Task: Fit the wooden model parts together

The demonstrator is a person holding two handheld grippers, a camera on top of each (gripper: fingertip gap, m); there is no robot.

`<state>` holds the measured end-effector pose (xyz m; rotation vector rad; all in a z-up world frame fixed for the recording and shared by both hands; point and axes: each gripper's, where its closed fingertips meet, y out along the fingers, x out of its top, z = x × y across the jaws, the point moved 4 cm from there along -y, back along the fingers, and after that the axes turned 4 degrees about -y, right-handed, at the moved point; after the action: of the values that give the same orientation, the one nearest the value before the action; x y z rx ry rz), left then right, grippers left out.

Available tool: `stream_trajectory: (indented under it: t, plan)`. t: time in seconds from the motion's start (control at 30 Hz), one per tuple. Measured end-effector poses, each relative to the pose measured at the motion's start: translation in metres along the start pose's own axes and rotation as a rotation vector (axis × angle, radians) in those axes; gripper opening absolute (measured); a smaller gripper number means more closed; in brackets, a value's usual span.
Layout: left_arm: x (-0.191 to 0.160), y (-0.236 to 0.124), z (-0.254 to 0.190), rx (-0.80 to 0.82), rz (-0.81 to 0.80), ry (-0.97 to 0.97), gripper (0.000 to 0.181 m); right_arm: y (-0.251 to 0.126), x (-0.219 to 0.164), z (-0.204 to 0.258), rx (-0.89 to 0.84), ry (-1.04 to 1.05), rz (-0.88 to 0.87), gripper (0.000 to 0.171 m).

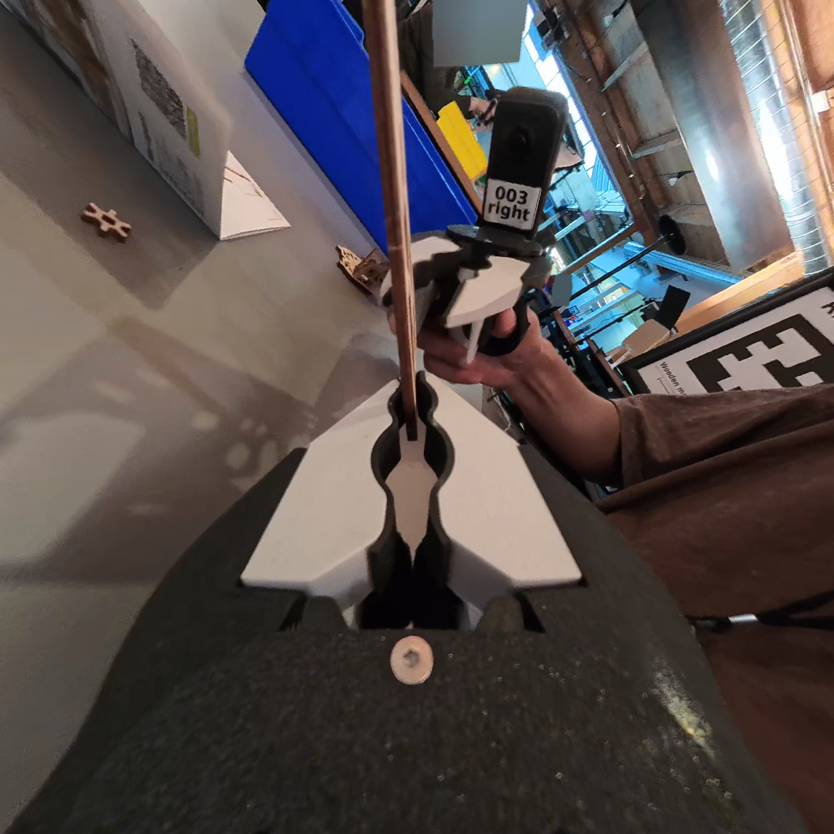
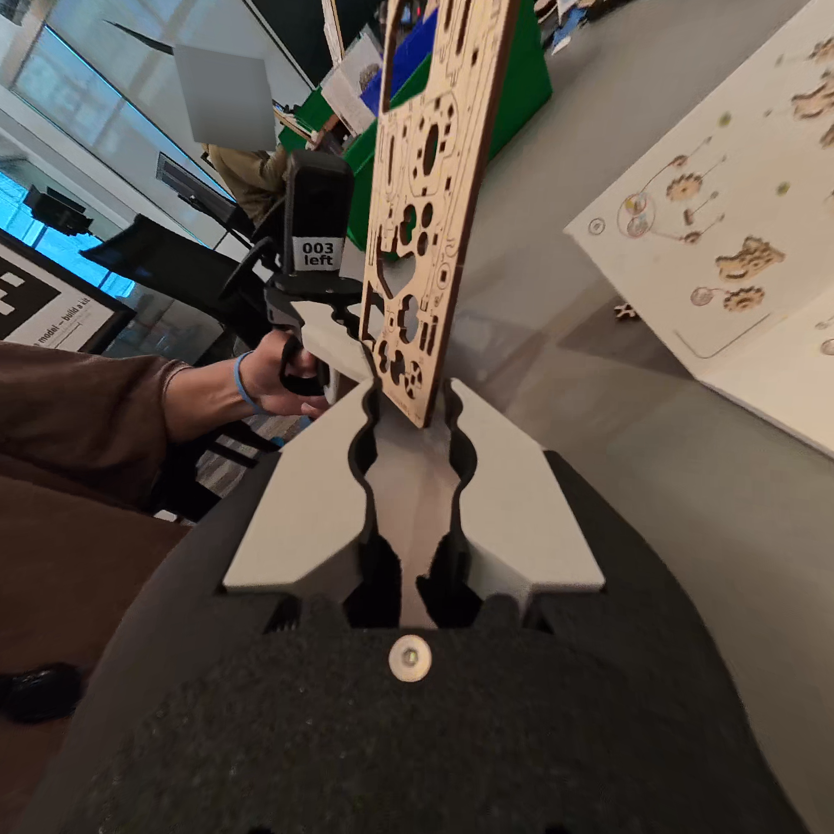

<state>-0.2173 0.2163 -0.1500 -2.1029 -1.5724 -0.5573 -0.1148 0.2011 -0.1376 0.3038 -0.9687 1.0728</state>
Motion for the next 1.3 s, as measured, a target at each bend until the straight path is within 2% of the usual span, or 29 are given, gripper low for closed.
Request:
stream_trajectory:
  t: [0.07, 0.27, 0.3, 0.67, 0.9, 1.3]
  plan:
    - [0.001, -0.003, -0.002, -0.029, -0.007, -0.010, 0.001, -0.007, 0.001, 0.001, 0.035, 0.036, -0.009, 0.018]
    - [-0.003, 0.000, -0.005, -0.053, 0.030, 0.006, 0.001, 0.001, -0.001, 0.004, 0.123, 0.124, -0.015, 0.015]
    - [-0.003, 0.001, -0.005, -0.050, 0.032, 0.008, 0.001, 0.002, -0.003, 0.003, 0.110, 0.121, -0.003, 0.008]
    - [-0.004, 0.002, -0.007, -0.061, 0.042, 0.015, 0.001, -0.002, -0.003, 0.007, 0.135, 0.080, 0.019, 0.006]
    - [-0.005, 0.001, -0.010, -0.091, 0.052, 0.014, 0.001, -0.004, -0.004, 0.010, 0.229, 0.129, 0.026, 0.003]
    - [-0.009, 0.004, -0.004, 0.032, 0.056, 0.098, 0.001, -0.001, -0.011, -0.001, 0.054, 0.036, 0.132, 0.008]
